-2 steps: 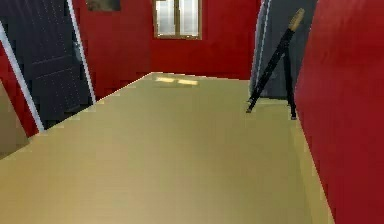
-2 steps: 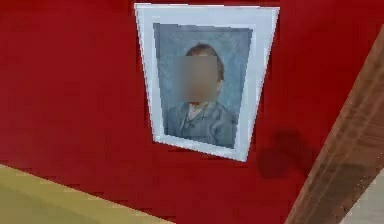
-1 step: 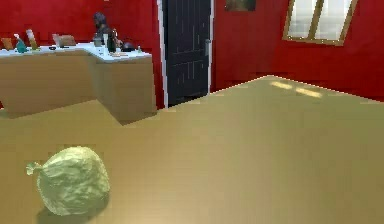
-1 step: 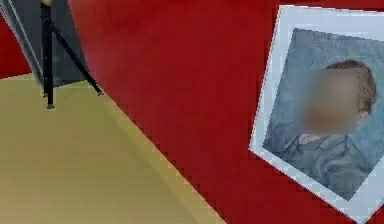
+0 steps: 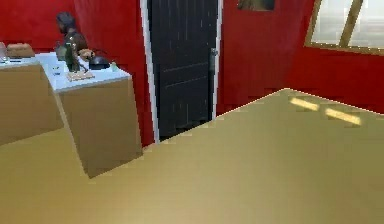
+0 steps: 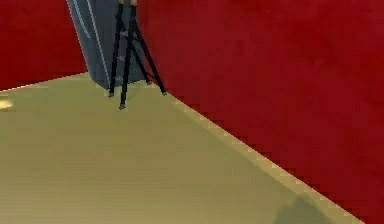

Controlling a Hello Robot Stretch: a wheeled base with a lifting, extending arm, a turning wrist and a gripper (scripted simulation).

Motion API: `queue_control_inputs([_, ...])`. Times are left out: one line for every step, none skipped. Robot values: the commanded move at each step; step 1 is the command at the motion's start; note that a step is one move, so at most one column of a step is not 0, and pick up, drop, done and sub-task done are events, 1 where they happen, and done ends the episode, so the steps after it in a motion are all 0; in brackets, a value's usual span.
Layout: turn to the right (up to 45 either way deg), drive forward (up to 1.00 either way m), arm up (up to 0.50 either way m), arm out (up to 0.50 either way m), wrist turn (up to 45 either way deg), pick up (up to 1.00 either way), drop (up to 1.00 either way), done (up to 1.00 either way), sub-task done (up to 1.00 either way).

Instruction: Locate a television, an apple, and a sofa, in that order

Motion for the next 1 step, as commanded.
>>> queue_control_inputs([-3.0, 0.0, 0.0, 0.0, 0.0, 0.0, 0.0, 0.0, 0.0])
